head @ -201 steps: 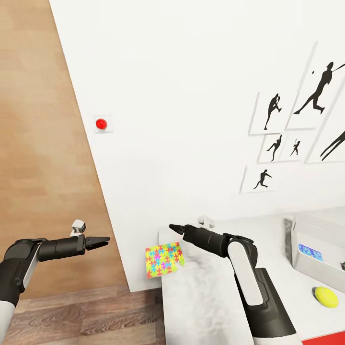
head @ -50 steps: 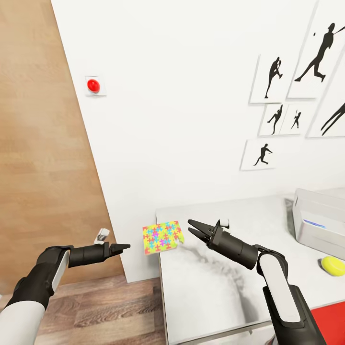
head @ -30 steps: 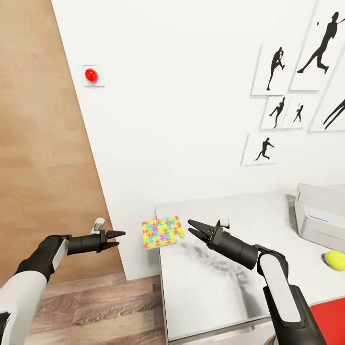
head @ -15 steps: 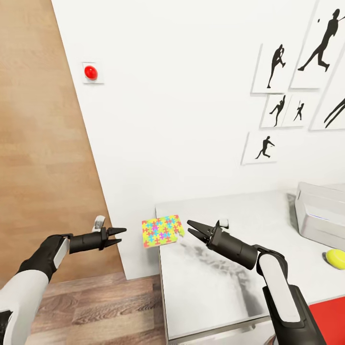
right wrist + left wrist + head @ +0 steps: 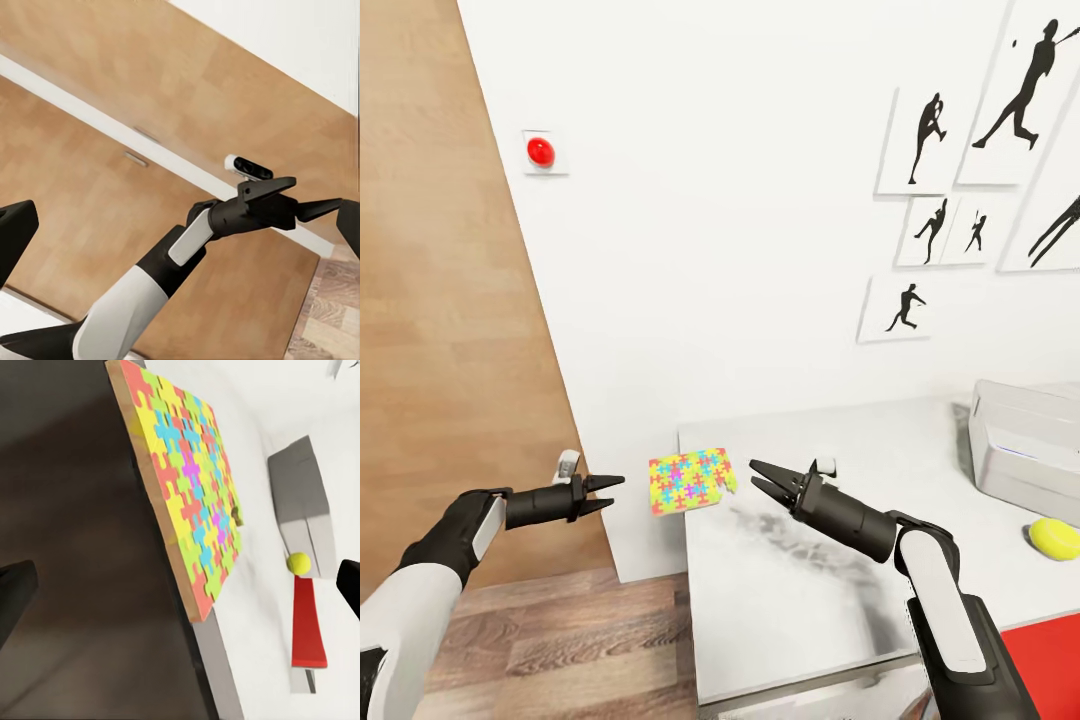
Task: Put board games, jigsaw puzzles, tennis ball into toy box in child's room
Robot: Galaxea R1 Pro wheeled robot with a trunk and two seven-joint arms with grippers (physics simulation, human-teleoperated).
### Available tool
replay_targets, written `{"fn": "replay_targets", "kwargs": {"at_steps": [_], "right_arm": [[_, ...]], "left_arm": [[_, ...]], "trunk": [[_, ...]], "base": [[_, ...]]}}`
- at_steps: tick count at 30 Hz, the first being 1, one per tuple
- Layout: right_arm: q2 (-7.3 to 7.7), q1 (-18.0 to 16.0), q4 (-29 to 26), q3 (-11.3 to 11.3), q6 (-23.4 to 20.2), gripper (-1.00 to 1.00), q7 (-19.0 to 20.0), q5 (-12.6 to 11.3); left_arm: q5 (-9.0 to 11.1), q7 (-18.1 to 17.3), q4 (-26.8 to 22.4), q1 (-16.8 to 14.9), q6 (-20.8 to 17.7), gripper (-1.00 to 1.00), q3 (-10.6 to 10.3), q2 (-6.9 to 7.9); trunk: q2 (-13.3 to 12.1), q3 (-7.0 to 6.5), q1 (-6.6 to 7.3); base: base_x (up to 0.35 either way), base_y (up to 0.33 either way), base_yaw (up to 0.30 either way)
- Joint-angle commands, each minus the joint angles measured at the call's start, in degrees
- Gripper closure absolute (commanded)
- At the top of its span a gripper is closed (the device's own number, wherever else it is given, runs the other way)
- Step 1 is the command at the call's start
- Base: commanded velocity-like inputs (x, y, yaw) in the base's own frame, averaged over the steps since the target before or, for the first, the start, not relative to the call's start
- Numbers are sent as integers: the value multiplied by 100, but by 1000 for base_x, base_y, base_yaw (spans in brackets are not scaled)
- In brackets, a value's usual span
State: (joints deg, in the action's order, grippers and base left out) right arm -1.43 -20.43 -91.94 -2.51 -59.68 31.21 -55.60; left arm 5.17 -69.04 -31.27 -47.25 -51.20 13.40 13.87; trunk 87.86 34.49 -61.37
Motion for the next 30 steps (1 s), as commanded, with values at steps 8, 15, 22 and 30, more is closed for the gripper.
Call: {"fn": "replay_targets", "kwargs": {"at_steps": [8,15,22,30], "right_arm": [[-11,-5,1,-4,-32,-100,47,40],[-10,-5,1,-4,-32,-100,46,40],[-13,-5,1,-4,-32,-100,45,40],[-15,-5,1,-4,-32,-100,51,40]], "left_arm": [[10,-13,-1,-4,-34,-100,5,1],[10,-20,0,-4,-31,-100,5,2],[10,-22,-1,-4,-30,-100,7,6],[10,-23,2,-4,-30,-100,7,10]], "trunk": [[3,5,1],[3,5,1],[3,5,1],[3,5,1]], "base": [[-7,-51,0],[0,-136,0],[0,-82,0],[0,-6,0]]}}
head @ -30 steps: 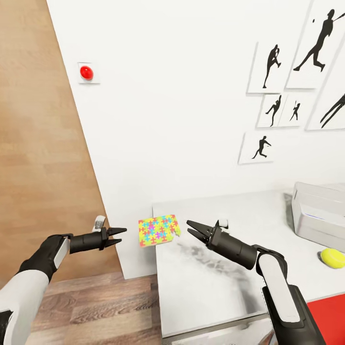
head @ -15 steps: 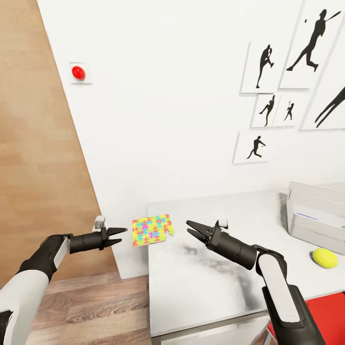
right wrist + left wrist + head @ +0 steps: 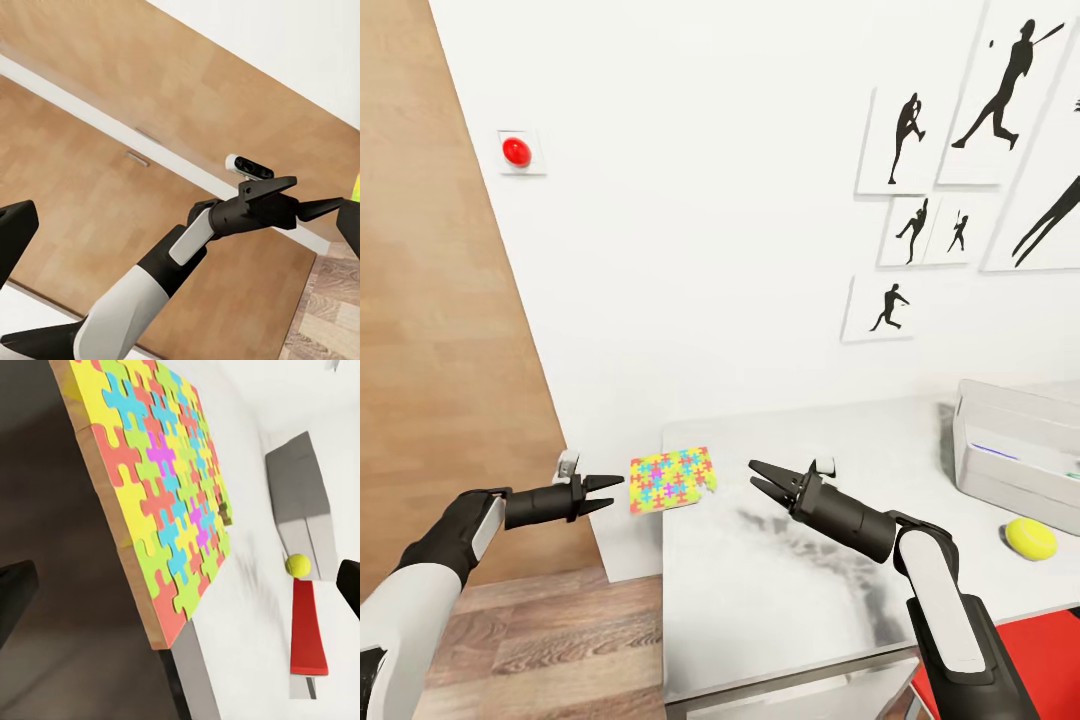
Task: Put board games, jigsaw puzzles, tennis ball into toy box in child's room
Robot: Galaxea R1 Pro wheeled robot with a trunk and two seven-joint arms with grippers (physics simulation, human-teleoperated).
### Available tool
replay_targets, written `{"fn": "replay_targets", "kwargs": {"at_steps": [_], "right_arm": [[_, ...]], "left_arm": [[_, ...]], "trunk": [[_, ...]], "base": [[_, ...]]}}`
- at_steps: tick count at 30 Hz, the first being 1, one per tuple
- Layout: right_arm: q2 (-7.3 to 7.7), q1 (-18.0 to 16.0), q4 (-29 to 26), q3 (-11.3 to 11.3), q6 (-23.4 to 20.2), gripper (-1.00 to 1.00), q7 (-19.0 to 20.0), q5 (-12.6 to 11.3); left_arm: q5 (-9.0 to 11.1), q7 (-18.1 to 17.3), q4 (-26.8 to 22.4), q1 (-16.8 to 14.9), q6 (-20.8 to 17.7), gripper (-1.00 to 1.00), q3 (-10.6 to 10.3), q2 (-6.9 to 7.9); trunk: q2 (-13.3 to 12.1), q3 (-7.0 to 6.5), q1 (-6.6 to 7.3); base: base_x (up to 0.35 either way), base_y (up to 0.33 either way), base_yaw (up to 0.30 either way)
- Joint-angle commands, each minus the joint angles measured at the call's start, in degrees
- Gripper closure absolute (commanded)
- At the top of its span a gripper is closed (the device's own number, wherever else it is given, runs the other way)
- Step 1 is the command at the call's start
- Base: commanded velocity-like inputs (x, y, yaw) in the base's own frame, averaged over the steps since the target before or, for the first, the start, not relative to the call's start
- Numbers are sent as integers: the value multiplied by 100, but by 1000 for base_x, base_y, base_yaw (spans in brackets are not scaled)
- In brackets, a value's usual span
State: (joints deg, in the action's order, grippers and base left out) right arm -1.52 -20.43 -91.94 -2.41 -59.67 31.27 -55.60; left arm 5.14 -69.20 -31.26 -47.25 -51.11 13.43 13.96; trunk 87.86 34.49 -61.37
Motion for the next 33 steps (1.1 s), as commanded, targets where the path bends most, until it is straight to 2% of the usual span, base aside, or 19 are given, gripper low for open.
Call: {"fn": "replay_targets", "kwargs": {"at_steps": [1,15,33], "right_arm": [[-6,-5,0,-14,-33,-100,45,40],[-7,-5,0,-14,-33,-100,44,40],[-7,-5,0,-14,-33,-100,43,40]], "left_arm": [[13,-9,2,-3,-40,-100,5,1],[13,-15,0,-3,-40,-100,11,2],[13,-26,-1,-3,-45,-100,11,13]], "trunk": [[3,5,0],[3,5,0],[3,5,0]], "base": [[0,-1,0],[0,-60,0],[0,-3,0]]}}
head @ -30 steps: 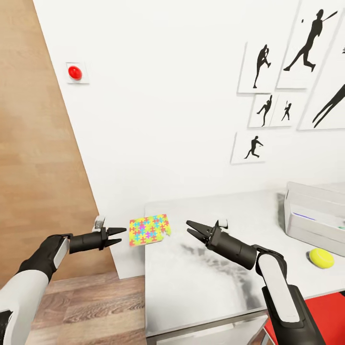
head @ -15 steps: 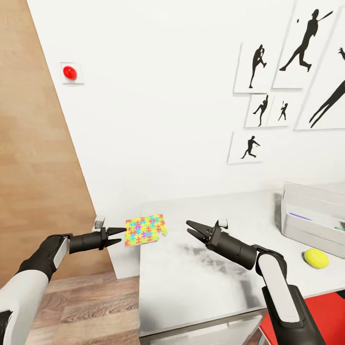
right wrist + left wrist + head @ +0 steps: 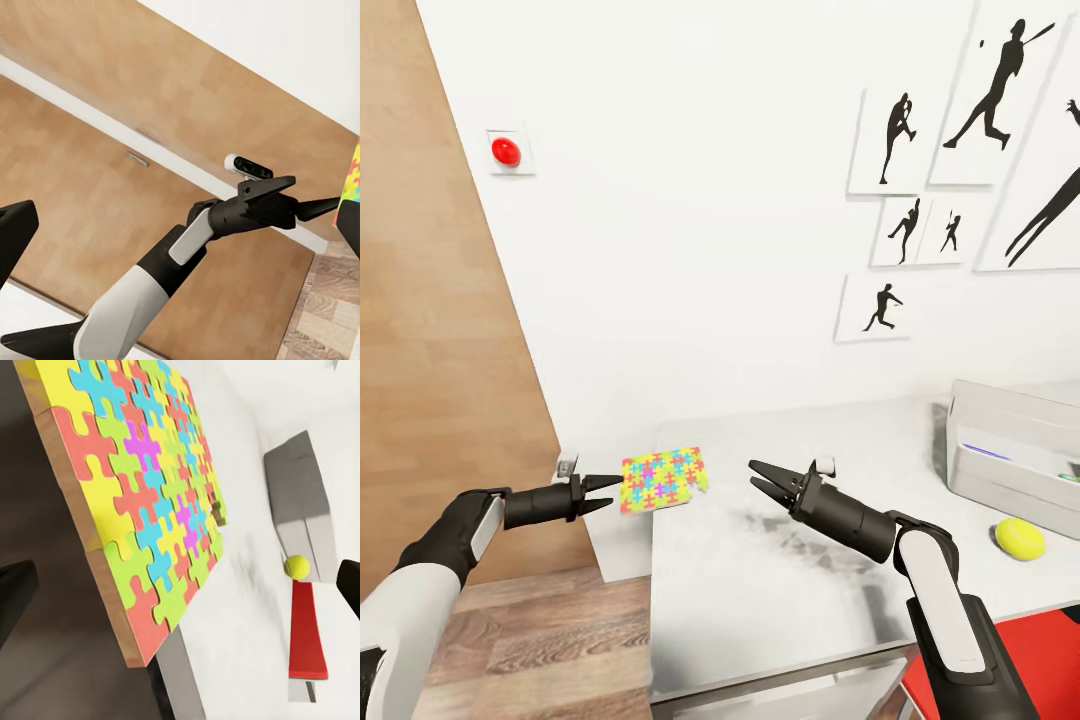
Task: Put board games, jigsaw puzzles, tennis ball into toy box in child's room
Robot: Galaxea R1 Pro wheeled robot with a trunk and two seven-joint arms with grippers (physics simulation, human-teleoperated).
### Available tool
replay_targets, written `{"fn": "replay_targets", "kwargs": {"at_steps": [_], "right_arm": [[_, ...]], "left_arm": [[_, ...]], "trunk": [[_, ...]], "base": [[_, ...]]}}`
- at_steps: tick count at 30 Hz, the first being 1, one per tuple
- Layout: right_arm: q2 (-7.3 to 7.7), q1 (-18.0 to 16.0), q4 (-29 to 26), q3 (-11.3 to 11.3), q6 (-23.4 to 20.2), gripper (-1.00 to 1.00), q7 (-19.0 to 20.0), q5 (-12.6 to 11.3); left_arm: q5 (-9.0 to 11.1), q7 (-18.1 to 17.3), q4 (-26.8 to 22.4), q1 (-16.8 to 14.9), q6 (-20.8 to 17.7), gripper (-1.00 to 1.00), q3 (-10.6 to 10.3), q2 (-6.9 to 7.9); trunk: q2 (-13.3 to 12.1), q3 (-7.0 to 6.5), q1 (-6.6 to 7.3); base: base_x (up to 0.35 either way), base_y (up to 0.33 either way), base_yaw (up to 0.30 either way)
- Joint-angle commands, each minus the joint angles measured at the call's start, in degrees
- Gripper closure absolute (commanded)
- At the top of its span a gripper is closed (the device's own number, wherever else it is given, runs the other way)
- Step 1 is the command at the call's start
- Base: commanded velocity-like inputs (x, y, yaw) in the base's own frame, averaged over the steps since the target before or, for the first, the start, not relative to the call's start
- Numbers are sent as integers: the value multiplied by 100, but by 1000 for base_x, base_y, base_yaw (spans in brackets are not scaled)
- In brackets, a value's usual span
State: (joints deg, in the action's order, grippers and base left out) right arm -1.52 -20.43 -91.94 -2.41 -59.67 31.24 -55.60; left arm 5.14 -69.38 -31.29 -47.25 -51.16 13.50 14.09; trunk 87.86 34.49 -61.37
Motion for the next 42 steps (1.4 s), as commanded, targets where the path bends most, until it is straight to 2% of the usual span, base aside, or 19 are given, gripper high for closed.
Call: {"fn": "replay_targets", "kwargs": {"at_steps": [1,10,17,20,25,42], "right_arm": [[-6,-5,0,-14,-33,-100,46,40],[-6,-5,0,-14,-33,-100,45,40],[-6,-5,0,-14,-33,-100,47,40],[-6,-5,0,-14,-33,-100,47,40],[-6,-5,0,-14,-33,-100,46,40],[-6,-5,0,-14,-33,-100,47,40]], "left_arm": [[14,-9,1,-3,-41,-100,4,2],[20,-14,2,-3,-43,-100,12,11],[22,-14,7,-3,-43,-100,12,14],[22,-14,8,-3,-48,-100,12,10],[22,-14,8,-3,-51,-100,12,7],[20,-14,6,-3,-43,-100,12,-5]], "trunk": [[3,5,0],[3,5,0],[284,131,-153],[284,131,-153],[484,221,-263],[484,221,-263]], "base": [[0,0,0],[0,0,0],[0,0,0],[0,0,0],[0,0,0],[-28,-40,0]]}}
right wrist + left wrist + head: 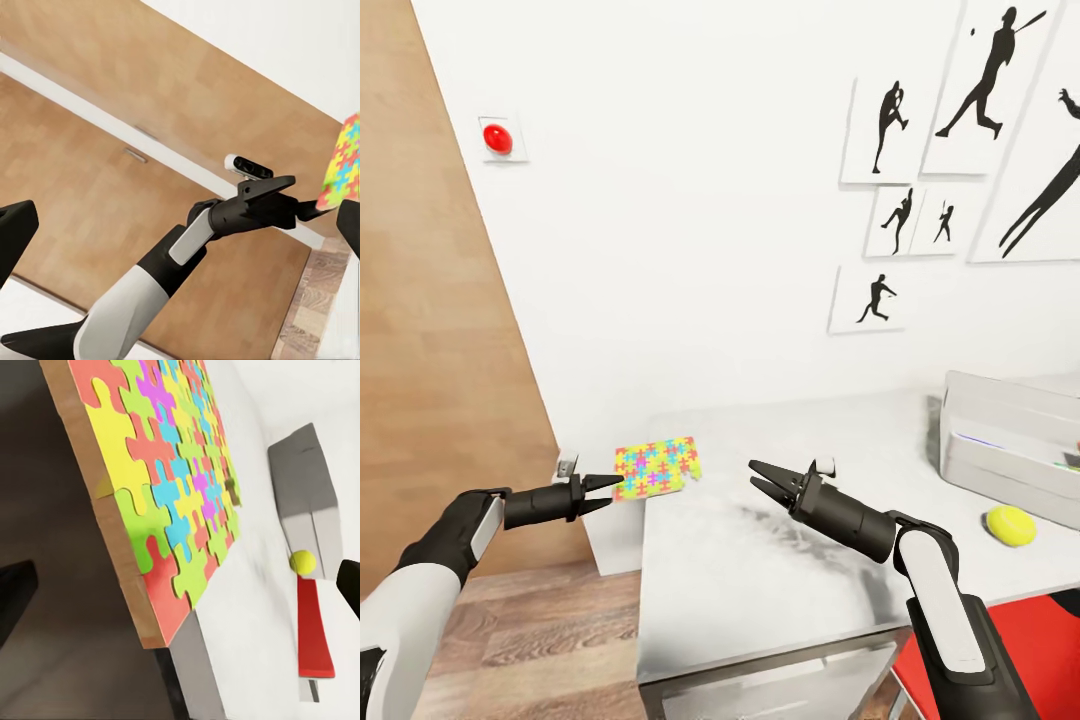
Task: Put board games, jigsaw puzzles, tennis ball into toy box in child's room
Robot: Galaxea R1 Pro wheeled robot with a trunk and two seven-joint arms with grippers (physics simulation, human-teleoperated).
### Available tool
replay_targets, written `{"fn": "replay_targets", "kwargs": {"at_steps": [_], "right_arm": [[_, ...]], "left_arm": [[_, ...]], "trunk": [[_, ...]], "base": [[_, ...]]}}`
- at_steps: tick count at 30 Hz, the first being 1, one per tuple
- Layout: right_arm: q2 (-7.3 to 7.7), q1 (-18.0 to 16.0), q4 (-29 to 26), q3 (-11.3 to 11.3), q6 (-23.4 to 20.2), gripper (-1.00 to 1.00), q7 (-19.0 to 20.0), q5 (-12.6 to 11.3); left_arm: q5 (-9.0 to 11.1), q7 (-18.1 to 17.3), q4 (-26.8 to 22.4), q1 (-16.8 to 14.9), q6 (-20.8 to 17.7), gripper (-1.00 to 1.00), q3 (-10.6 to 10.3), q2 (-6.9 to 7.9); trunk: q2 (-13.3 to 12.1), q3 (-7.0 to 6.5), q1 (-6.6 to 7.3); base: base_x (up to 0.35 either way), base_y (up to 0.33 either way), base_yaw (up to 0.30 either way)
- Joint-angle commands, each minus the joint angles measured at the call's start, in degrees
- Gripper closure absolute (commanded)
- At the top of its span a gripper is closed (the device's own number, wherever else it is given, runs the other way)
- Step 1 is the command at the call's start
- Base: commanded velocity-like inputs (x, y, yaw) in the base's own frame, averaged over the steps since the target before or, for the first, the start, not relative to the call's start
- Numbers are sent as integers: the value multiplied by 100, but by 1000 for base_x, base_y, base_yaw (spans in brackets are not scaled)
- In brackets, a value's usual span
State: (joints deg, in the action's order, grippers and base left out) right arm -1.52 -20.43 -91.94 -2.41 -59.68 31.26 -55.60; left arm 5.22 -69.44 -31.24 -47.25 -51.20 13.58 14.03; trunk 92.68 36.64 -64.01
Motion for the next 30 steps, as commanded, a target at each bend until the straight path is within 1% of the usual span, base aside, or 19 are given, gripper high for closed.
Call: {"fn": "replay_targets", "kwargs": {"at_steps": [1,30], "right_arm": [[-6,-5,1,-14,-32,-100,44,40],[-6,-5,1,-62,-32,-100,37,79]], "left_arm": [[9,-9,0,-4,-39,-100,4,-2],[7,-9,1,-4,-32,-100,4,-5]], "trunk": [[3,5,1],[3,5,1]], "base": [[-28,-47,0],[-2,-4,0]]}}
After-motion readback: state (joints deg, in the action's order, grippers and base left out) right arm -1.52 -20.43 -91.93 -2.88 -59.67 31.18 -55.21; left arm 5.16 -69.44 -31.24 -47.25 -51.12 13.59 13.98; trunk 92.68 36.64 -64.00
